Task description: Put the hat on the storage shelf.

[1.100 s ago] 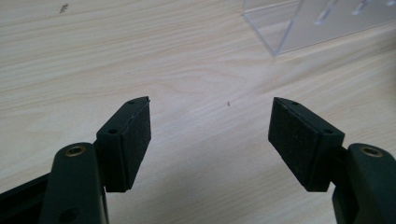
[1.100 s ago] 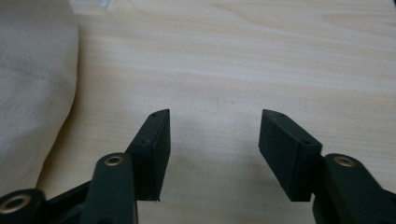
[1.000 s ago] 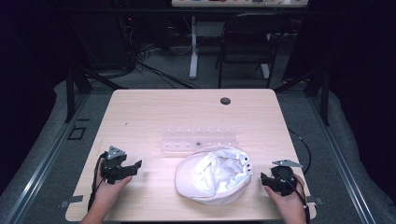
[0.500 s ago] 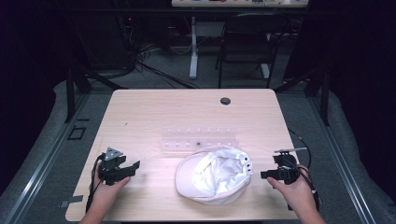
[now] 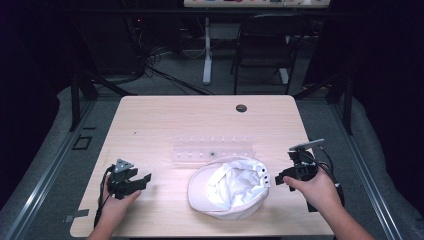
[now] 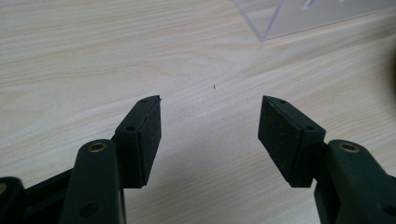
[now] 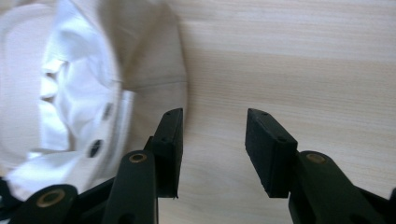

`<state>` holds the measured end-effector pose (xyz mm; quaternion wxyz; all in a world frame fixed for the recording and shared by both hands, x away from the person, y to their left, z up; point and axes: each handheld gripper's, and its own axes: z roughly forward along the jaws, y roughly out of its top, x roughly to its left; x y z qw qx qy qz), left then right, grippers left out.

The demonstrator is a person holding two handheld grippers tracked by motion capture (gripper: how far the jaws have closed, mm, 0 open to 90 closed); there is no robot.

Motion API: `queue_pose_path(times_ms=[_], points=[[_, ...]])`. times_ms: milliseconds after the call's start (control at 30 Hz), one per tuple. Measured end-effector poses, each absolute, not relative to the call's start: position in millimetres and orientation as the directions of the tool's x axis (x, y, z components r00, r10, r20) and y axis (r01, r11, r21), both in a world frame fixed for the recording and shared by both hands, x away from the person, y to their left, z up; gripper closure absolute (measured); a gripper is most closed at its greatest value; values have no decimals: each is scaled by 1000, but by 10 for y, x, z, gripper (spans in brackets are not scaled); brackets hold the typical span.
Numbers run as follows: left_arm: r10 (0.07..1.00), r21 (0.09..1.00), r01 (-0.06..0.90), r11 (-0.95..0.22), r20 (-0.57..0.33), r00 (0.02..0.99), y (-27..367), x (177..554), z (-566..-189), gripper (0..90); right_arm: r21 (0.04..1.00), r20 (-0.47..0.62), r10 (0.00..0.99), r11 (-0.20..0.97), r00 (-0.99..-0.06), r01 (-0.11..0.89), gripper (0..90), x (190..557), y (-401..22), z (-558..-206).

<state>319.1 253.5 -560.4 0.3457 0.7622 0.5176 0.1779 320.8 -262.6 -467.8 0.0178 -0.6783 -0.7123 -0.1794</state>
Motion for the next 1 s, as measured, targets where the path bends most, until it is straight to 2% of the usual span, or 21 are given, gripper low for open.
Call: queue_pose_path(times_ms=[433,633,700,900,1000], points=[[913,701,681,-213,-106,395,2544,3204,-5624,408,157,302,947,60,-106,986,570,3381,-2443,-4340],[911,700,680,-218,-103,398,2538,3209,-5629,409,118,301,949,66,-98,991,569,3433,-2353,-4331],[911,700,680,-218,-103,398,2535,3210,-5630,410,125,319,946,26,-65,992,569,3454,-2307,-4369],[911,697,683,-218,-106,399,2541,3215,-5632,409,45,330,943,20,-33,999,571,3586,-2267,-4474],[912,698,682,-218,-103,397,2546,3217,-5632,410,38,331,943,16,-28,999,572,3600,-2260,-4516]])
